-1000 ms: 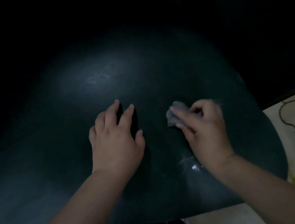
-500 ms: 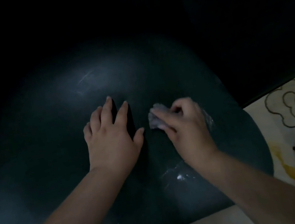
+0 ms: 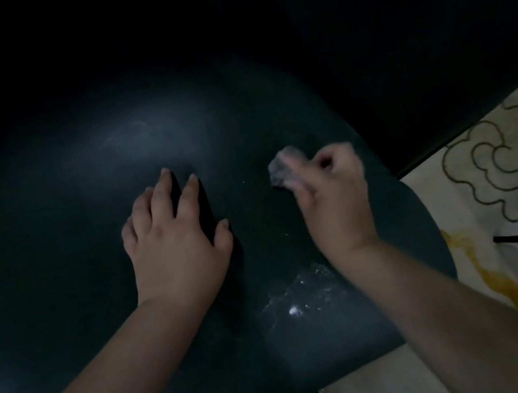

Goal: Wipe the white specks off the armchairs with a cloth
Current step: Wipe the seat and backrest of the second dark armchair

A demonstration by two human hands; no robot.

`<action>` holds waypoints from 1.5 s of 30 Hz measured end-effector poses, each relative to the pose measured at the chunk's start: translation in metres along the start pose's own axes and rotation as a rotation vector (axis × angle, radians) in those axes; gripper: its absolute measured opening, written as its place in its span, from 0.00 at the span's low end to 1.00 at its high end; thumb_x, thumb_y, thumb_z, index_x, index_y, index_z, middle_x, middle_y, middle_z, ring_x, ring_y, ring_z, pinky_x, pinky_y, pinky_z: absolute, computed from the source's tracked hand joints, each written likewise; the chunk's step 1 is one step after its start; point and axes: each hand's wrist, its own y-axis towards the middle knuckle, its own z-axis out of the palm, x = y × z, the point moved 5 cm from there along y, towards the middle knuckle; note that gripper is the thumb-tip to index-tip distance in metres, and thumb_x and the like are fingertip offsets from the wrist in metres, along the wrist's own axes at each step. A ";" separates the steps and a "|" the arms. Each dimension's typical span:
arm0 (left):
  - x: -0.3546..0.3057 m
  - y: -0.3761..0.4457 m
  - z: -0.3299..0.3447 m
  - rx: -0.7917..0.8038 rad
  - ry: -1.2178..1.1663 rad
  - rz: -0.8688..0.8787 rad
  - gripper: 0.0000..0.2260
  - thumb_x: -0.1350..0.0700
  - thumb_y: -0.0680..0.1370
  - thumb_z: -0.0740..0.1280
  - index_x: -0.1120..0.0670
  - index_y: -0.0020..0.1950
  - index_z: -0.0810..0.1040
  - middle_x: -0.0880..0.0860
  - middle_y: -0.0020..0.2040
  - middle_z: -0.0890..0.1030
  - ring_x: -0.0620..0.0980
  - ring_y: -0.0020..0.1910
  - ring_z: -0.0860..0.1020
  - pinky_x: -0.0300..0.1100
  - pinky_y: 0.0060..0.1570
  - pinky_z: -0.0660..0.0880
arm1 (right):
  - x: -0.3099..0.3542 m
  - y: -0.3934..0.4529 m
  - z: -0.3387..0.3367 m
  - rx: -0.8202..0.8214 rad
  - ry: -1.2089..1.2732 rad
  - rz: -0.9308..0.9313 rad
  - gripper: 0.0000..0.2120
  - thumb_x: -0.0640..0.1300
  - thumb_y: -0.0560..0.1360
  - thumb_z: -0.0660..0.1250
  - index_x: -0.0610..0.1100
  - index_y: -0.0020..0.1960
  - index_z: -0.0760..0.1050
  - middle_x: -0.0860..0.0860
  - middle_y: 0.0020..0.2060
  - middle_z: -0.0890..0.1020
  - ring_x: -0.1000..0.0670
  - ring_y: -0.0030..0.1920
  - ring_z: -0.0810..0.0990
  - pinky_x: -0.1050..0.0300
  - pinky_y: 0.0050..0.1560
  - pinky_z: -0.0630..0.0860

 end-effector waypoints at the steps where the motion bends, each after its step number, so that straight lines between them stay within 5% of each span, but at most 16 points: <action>1: 0.000 0.000 0.000 -0.004 -0.002 0.004 0.31 0.42 0.74 0.64 0.48 0.76 0.62 0.54 0.78 0.57 0.57 0.74 0.55 0.59 0.70 0.55 | -0.011 0.008 -0.004 -0.019 -0.014 0.048 0.16 0.45 0.75 0.63 0.56 0.62 0.76 0.42 0.55 0.74 0.43 0.56 0.70 0.49 0.57 0.70; 5: -0.005 -0.002 0.001 -0.006 -0.008 0.035 0.31 0.42 0.74 0.65 0.49 0.75 0.63 0.54 0.77 0.58 0.57 0.73 0.56 0.59 0.70 0.55 | -0.020 -0.028 -0.010 -0.089 0.022 0.160 0.16 0.40 0.74 0.66 0.53 0.59 0.78 0.40 0.53 0.75 0.41 0.55 0.71 0.46 0.56 0.70; 11: -0.014 -0.001 0.001 0.004 -0.005 0.055 0.31 0.42 0.75 0.64 0.49 0.75 0.63 0.54 0.77 0.58 0.57 0.73 0.56 0.58 0.70 0.55 | 0.003 -0.015 -0.005 -0.057 0.041 0.040 0.21 0.39 0.73 0.70 0.52 0.64 0.76 0.45 0.52 0.70 0.46 0.52 0.69 0.47 0.53 0.74; 15: -0.016 -0.001 0.001 0.004 -0.002 0.052 0.30 0.42 0.74 0.64 0.49 0.75 0.64 0.55 0.77 0.59 0.57 0.73 0.56 0.57 0.70 0.56 | -0.025 0.012 -0.017 -0.163 0.020 0.218 0.20 0.41 0.76 0.68 0.50 0.67 0.73 0.44 0.54 0.69 0.46 0.55 0.69 0.54 0.58 0.70; 19: -0.017 -0.002 -0.001 0.024 0.004 0.054 0.31 0.42 0.75 0.64 0.49 0.76 0.63 0.55 0.77 0.58 0.57 0.74 0.56 0.58 0.70 0.56 | -0.027 -0.043 -0.027 -0.242 -0.017 0.296 0.19 0.40 0.75 0.68 0.45 0.65 0.75 0.44 0.51 0.69 0.46 0.51 0.70 0.59 0.52 0.68; 23: -0.018 -0.002 -0.002 0.036 -0.018 0.050 0.30 0.43 0.75 0.64 0.49 0.76 0.62 0.54 0.78 0.57 0.57 0.74 0.55 0.57 0.70 0.54 | -0.006 -0.058 -0.015 -0.119 0.067 0.251 0.22 0.39 0.73 0.71 0.49 0.66 0.75 0.47 0.52 0.68 0.49 0.52 0.68 0.54 0.55 0.72; 28: -0.024 -0.009 -0.012 -0.042 -0.145 0.069 0.23 0.51 0.75 0.69 0.50 0.70 0.73 0.54 0.73 0.66 0.56 0.70 0.61 0.56 0.67 0.59 | 0.012 -0.038 -0.003 0.132 0.166 0.283 0.26 0.56 0.76 0.58 0.54 0.74 0.63 0.56 0.53 0.59 0.55 0.56 0.61 0.58 0.63 0.63; 31: -0.028 -0.017 -0.017 -0.072 -0.214 0.059 0.21 0.54 0.75 0.70 0.51 0.68 0.75 0.54 0.70 0.70 0.56 0.69 0.64 0.55 0.66 0.61 | 0.004 -0.043 -0.004 0.256 0.324 0.365 0.29 0.46 0.79 0.56 0.56 0.77 0.51 0.58 0.59 0.60 0.55 0.63 0.61 0.54 0.70 0.60; 34: -0.032 -0.022 -0.019 -0.071 -0.271 0.055 0.19 0.55 0.75 0.69 0.51 0.67 0.76 0.52 0.65 0.73 0.54 0.65 0.68 0.50 0.64 0.62 | 0.003 -0.049 -0.014 0.235 0.416 0.410 0.37 0.42 0.78 0.63 0.60 0.76 0.46 0.57 0.65 0.66 0.55 0.64 0.69 0.53 0.66 0.71; 36: -0.039 -0.024 -0.020 -0.059 -0.329 0.077 0.17 0.56 0.76 0.69 0.52 0.65 0.77 0.52 0.60 0.76 0.52 0.60 0.72 0.46 0.61 0.67 | 0.004 -0.053 -0.022 0.155 0.435 0.383 0.41 0.41 0.75 0.69 0.60 0.76 0.48 0.58 0.59 0.73 0.61 0.57 0.74 0.64 0.58 0.74; 39: -0.052 -0.024 -0.018 0.026 -0.481 0.045 0.15 0.55 0.77 0.67 0.50 0.64 0.78 0.47 0.52 0.80 0.40 0.47 0.76 0.24 0.48 0.69 | 0.007 -0.055 -0.024 0.094 0.508 0.389 0.45 0.40 0.70 0.74 0.60 0.75 0.50 0.61 0.52 0.77 0.67 0.52 0.74 0.78 0.49 0.69; 42: -0.061 -0.021 -0.012 0.126 -0.626 -0.048 0.16 0.53 0.79 0.66 0.49 0.67 0.76 0.43 0.49 0.80 0.33 0.41 0.75 0.16 0.39 0.65 | 0.014 -0.053 -0.020 0.112 0.619 0.411 0.44 0.38 0.71 0.72 0.58 0.76 0.50 0.59 0.52 0.77 0.68 0.51 0.75 0.79 0.46 0.69; 45: -0.065 -0.014 -0.014 0.124 -0.678 -0.065 0.19 0.51 0.79 0.66 0.50 0.70 0.72 0.45 0.54 0.81 0.35 0.45 0.75 0.17 0.40 0.65 | 0.020 -0.052 -0.016 0.167 0.769 0.436 0.40 0.31 0.73 0.63 0.55 0.76 0.49 0.59 0.54 0.78 0.68 0.52 0.76 0.76 0.47 0.71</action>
